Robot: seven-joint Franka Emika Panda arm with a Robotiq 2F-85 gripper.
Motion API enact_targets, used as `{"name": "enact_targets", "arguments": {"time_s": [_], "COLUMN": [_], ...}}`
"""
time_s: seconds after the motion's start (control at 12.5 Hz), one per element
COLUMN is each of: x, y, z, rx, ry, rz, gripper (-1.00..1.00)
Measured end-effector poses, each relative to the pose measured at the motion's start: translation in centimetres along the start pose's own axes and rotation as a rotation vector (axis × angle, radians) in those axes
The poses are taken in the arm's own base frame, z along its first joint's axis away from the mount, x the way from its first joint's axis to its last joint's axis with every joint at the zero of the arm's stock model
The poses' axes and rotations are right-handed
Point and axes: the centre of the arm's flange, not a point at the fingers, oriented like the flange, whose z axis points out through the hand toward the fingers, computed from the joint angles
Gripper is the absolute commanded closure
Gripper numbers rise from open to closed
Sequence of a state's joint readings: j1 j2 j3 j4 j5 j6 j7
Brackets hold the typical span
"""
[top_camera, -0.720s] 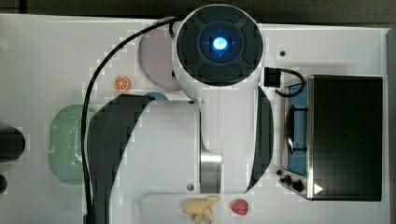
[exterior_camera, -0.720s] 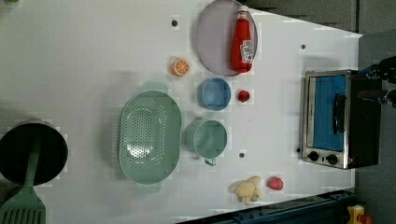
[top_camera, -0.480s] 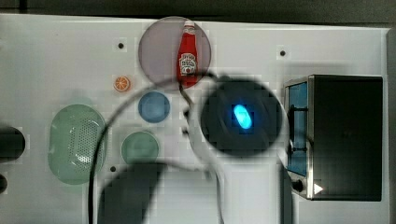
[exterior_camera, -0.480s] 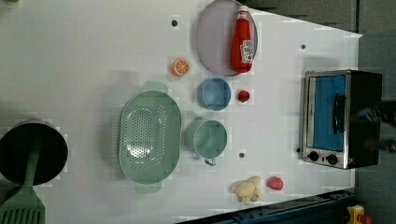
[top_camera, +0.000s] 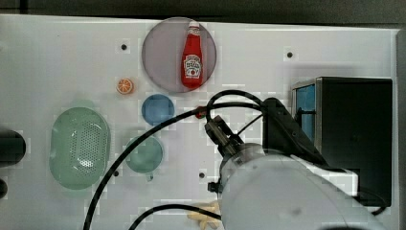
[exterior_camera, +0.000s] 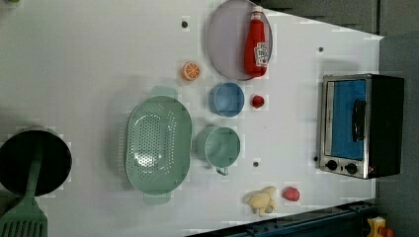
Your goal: Flap open oven.
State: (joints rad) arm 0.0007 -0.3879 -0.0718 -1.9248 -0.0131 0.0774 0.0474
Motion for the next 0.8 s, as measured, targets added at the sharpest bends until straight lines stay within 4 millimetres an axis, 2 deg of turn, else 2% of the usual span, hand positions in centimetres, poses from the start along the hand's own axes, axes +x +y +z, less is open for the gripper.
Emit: {"name": "enact_targets", "arguments": {"time_s": [0.4, 0.48, 0.8], "x": [0.6, 0.7, 0.9], "y": [-1.0, -0.9, 0.3], "z": [5.6, 6.2, 7.8], "rx": [-0.101, -0.107, -0.125], "ry": [-0.079, -0.091, -0.132], "rz": [-0.004, 0.002, -0.053], "gripper": [0.55, 0.65, 0.65]}}
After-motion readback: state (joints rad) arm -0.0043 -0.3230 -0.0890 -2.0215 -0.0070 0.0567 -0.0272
